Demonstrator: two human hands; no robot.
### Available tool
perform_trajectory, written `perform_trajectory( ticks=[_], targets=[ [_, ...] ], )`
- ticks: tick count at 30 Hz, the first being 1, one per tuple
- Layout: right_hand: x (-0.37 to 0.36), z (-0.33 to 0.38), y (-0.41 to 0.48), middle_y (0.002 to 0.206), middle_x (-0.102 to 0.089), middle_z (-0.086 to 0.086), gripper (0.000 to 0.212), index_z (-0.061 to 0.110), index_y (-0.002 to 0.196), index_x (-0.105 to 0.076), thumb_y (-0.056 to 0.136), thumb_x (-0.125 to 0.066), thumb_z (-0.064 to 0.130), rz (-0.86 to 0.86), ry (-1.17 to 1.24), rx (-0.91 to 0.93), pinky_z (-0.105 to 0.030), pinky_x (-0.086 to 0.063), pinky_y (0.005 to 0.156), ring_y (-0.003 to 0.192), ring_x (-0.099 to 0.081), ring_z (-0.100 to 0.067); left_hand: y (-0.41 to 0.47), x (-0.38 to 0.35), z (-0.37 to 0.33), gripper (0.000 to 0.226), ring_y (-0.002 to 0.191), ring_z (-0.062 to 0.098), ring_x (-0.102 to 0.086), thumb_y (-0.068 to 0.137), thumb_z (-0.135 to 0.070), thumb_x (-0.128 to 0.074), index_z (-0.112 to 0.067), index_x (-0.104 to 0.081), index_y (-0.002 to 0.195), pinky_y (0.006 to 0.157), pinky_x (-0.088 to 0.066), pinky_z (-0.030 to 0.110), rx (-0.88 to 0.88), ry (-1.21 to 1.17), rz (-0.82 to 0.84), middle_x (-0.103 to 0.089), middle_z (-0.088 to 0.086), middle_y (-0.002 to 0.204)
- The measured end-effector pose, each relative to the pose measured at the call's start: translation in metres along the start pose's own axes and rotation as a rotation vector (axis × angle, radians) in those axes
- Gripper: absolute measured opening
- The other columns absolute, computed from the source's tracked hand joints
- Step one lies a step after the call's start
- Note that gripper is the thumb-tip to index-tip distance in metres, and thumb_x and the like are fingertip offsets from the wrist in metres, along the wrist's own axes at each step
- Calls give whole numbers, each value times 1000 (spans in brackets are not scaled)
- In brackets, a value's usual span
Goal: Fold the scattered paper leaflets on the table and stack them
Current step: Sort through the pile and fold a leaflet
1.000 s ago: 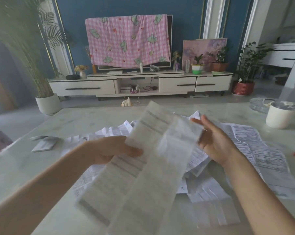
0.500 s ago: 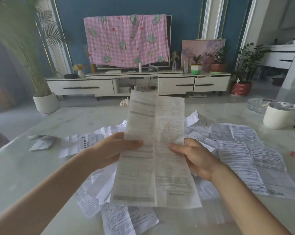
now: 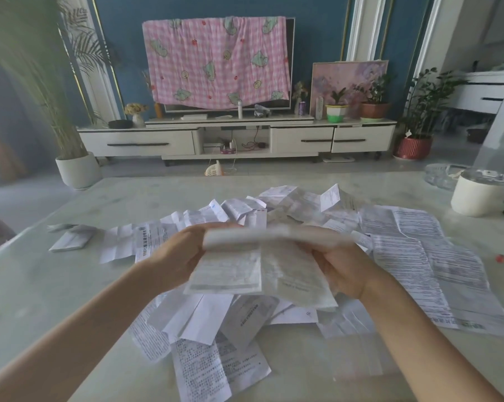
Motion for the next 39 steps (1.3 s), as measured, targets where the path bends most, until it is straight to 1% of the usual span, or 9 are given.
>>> perform_trajectory(
  ticks=[3, 9, 15, 21, 23, 27, 32, 35, 39],
  targets=[
    [-1, 0, 0, 78, -73, -10, 51, 9, 64, -74, 86, -37, -16, 3, -91, 3, -27, -57, 61, 67, -69, -20, 3, 3, 12, 23, 63, 15, -67, 68, -13, -53, -15, -76, 72, 70, -50, 28, 48, -111, -7, -71, 3, 77],
    [4, 18, -4, 80, -74, -4, 58, 15, 65, -76, 83, -34, -21, -68, -416, 145, -25, -56, 68, 76, -69, -15, 2, 0, 32, 50, 55, 18, -66, 90, -45, -42, -6, -71, 78, 58, -51, 21, 199, -222, 46, -69, 7, 67],
    [7, 20, -5, 89, -73, 2, 48, 17, 91, -73, 87, -37, -14, -125, -477, 184, -20, -52, 62, 80, -64, -17, 2, -3, 37, 22, 68, 18, -69, 81, -24, -59, -5, -64, 89, 60, -56, 26, 129, -21, 67, -71, 7, 79],
    [9, -11, -3, 115, -60, -27, 30, 2, 121, -57, 96, -43, 12, -37, -207, -76, -37, -49, 75, 98, -56, -34, 6, 15, 32, 20, 64, 17, -67, 91, -24, -56, -6, -63, 89, 62, -58, 28, 82, -32, -142, -69, 7, 79],
    [1, -18, -6, 121, -58, -28, 32, -2, 123, -55, 96, -44, 10, 24, -208, -110, -39, -49, 79, 101, -57, -35, 6, 21, 29, 20, 66, 19, -65, 91, -26, -56, -7, -62, 89, 67, -56, 32, 55, -3, -210, -67, 9, 82],
    [3, -9, -6, 96, -67, -12, 35, -2, 120, -55, 86, -56, -8, -33, -335, -41, -21, -52, 55, 72, -68, -14, 6, 32, 25, 23, 75, 25, -61, 92, -29, -57, -8, -62, 88, 79, -52, 42, 15, 78, -299, -65, 13, 87],
    [6, 0, -7, 93, -70, -9, 27, 8, 112, -60, 89, -53, -4, -51, -442, -7, -24, -55, 62, 75, -68, -15, 3, 34, 14, 35, 83, 26, -59, 92, -32, -55, 2, -62, 99, 89, -49, 48, -49, 160, -368, -63, 16, 94],
    [12, 4, -5, 91, -65, -12, 28, 4, 114, -58, 96, -38, 12, -114, -174, -4, -28, -52, 61, 72, -62, -19, 0, 30, 11, 32, 82, 25, -59, 92, -32, -56, 0, -62, 94, 85, -51, 45, -85, 178, -379, -63, 13, 90],
    [27, 8, -5, 95, -66, -11, 50, 9, 113, -48, 79, -65, 41, -316, -155, 46, -32, -51, 68, 72, -62, -19, -9, 19, 1, 26, 65, 15, -56, 93, -27, -54, -13, -58, 72, 62, -49, 25, -201, 215, -421, -60, 0, 71]
  ],
)
Point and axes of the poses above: each hand's wrist, its own y-axis towards the middle knuckle, its own x-axis out of the back of the hand, z = x × y, the point moved 10 cm from there along y, towards the middle knuckle
